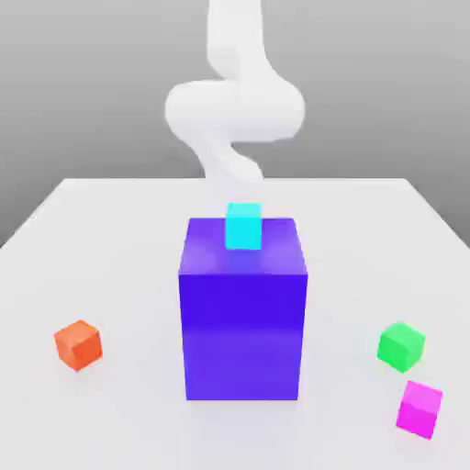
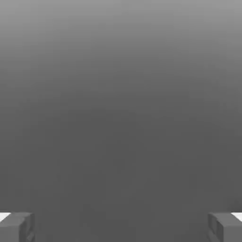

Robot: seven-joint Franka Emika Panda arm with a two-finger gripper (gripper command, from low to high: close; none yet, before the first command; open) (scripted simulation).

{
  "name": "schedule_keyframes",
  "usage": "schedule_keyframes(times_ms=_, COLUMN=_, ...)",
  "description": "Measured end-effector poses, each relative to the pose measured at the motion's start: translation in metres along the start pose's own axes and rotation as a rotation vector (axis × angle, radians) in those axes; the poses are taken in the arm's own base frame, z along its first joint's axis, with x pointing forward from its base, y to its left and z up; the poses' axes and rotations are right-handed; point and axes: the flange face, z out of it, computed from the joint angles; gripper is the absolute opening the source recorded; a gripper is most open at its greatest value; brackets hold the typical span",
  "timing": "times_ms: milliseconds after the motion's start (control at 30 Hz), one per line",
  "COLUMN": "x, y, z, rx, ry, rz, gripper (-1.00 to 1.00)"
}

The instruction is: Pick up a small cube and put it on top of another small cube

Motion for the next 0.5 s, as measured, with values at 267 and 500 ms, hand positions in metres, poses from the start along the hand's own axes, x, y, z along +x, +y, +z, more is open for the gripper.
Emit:
schedule_keyframes(times_ms=267, x=-0.069, y=-0.033, z=0.151, rx=-0.089, ry=-0.209, rz=-0.272, gripper=0.0)
schedule_keyframes(times_ms=500, x=-0.165, y=-0.036, z=0.261, rx=-0.142, ry=-0.395, rz=-0.514, gripper=0.0)
